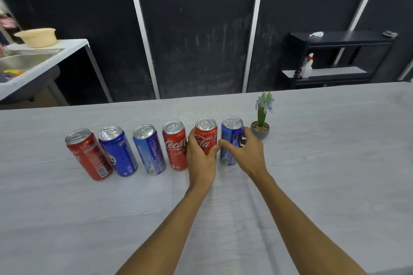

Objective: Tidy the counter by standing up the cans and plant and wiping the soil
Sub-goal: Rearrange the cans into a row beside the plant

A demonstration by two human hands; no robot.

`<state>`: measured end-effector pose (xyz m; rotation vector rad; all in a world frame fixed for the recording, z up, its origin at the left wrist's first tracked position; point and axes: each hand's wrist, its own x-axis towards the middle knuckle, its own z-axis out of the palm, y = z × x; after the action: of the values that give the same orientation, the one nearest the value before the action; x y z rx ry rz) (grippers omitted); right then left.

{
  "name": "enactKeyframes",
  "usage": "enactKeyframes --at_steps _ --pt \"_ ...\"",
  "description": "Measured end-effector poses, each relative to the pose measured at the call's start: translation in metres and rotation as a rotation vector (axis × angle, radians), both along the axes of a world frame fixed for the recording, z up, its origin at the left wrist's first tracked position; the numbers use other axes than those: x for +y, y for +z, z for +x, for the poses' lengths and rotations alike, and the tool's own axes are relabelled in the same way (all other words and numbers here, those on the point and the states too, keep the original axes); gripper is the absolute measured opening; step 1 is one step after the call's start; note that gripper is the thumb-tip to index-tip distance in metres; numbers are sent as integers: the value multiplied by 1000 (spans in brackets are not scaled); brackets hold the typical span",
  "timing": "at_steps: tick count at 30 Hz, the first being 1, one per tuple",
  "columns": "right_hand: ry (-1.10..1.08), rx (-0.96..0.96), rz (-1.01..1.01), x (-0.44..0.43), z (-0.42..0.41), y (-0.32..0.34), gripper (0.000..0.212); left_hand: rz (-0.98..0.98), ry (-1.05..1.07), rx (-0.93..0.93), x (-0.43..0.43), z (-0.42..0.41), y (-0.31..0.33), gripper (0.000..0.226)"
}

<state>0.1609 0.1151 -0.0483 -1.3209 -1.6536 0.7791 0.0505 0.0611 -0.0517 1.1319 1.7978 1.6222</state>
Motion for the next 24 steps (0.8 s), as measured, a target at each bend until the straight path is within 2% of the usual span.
enactKeyframes --at_steps 12,18,22,24 --pt "23 19 -31 0 1 2 65 3 2 -1 -1 0 -3 82" --pt "64 43 -50 -4 7 2 77 -20 -1 47 -10 0 -8 85" --pt "45 12 -63 -9 22 -7 82 -4 12 57 -25 6 -10 82" --pt "18 -1 -70 -12 31 -11 81 41 51 125 -33 10 -13 75"
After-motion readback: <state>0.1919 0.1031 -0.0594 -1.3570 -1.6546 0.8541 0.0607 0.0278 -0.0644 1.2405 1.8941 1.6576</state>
